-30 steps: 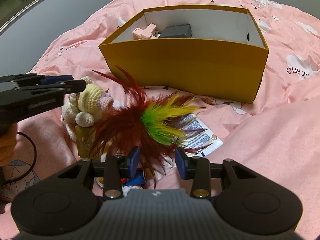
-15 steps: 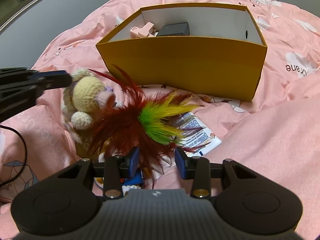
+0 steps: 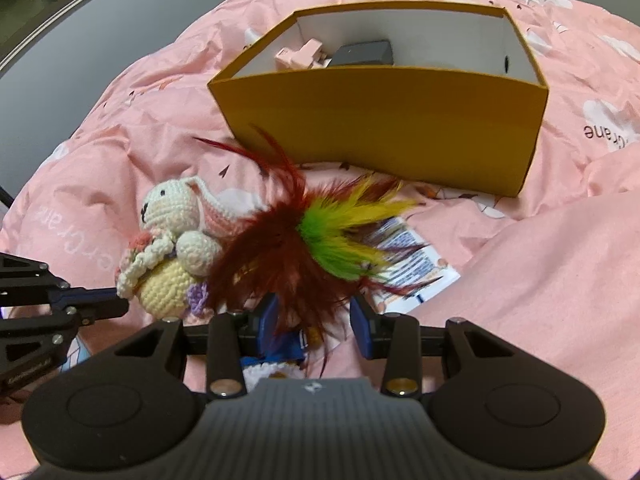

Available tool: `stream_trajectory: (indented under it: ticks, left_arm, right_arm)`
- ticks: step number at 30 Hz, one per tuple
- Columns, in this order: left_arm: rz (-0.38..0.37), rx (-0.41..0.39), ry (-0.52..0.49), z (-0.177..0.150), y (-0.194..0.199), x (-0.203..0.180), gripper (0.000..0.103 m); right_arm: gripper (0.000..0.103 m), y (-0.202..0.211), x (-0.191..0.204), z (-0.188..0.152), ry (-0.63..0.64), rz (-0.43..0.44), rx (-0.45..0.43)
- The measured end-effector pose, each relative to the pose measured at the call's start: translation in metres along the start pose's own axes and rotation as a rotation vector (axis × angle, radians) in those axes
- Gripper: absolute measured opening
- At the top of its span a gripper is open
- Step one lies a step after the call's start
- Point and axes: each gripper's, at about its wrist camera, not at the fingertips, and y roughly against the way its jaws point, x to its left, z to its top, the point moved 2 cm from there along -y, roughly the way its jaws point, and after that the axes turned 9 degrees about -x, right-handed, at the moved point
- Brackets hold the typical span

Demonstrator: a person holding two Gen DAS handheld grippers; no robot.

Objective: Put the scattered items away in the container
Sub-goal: 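Grasp the feathered Donald Duck plush with the right tool while the left tool holds the bunny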

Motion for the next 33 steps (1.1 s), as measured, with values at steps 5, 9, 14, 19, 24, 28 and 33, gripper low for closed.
stream_trajectory:
  ticks: [5, 9, 14, 19, 24, 28, 33]
  left_arm:
    - [-0.057, -0.011, 0.155, 0.0, 0.0, 0.007, 0.041]
    - [-0.037, -0.011, 0.307, 0.0, -0.008, 0.017, 0.059]
    - [-0.067, 0.008, 0.456, 0.005, -0.019, 0.029, 0.072]
    - [-0.087, 0.035, 0.615, 0.011, -0.035, 0.039, 0.08]
    - [-0.071, 0.058, 0.699, 0.01, -0.055, 0.042, 0.08]
    - [-0.062, 0.059, 0.712, 0.009, -0.064, 0.042, 0.079]
    - [-0.068, 0.044, 0.738, 0.006, -0.066, 0.046, 0.075]
  right_arm:
    - [0.044, -0.003, 0.003, -0.005, 0.01, 0.009, 0.026]
    - [0.045, -0.001, 0.006, -0.005, 0.026, 0.015, 0.021]
    - [0.048, -0.002, 0.006, -0.006, 0.024, 0.021, 0.023]
    - [0.051, -0.003, 0.008, -0.006, 0.033, 0.035, 0.026]
    - [0.052, -0.009, 0.015, -0.01, 0.056, 0.06, 0.06]
    - [0.053, -0.019, 0.017, -0.015, 0.051, 0.082, 0.108]
    - [0.054, -0.033, 0.018, -0.023, 0.034, 0.115, 0.173]
